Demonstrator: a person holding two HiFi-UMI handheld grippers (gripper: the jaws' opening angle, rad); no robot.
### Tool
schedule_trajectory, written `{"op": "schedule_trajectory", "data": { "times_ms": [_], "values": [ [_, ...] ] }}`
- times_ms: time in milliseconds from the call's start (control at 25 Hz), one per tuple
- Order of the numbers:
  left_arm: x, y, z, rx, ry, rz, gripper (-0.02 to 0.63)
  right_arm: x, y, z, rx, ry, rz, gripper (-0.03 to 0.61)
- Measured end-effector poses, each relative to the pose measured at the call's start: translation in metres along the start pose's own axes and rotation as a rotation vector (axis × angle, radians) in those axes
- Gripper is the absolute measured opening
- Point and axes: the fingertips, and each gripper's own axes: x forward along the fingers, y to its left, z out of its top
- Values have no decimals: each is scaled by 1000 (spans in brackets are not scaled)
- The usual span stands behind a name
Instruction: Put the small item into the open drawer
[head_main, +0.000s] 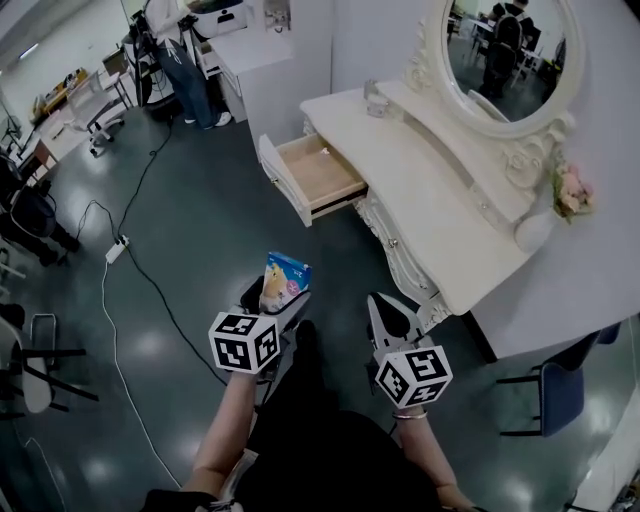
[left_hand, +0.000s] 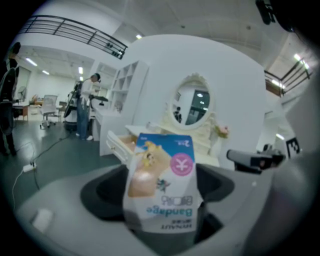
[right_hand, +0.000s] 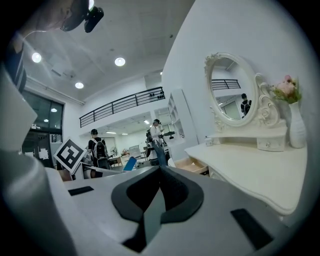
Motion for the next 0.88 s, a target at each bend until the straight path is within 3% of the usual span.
{"op": "schedule_trajectory", "data": {
  "times_ms": [400,880],
  "values": [
    [90,67,54,-7,-3,-16,437,113,-41,29,-9,-13,-24,5],
    [195,132,128,44,28,-78,437,225,-89,65,4,-14,-115,5]
  ]
}}
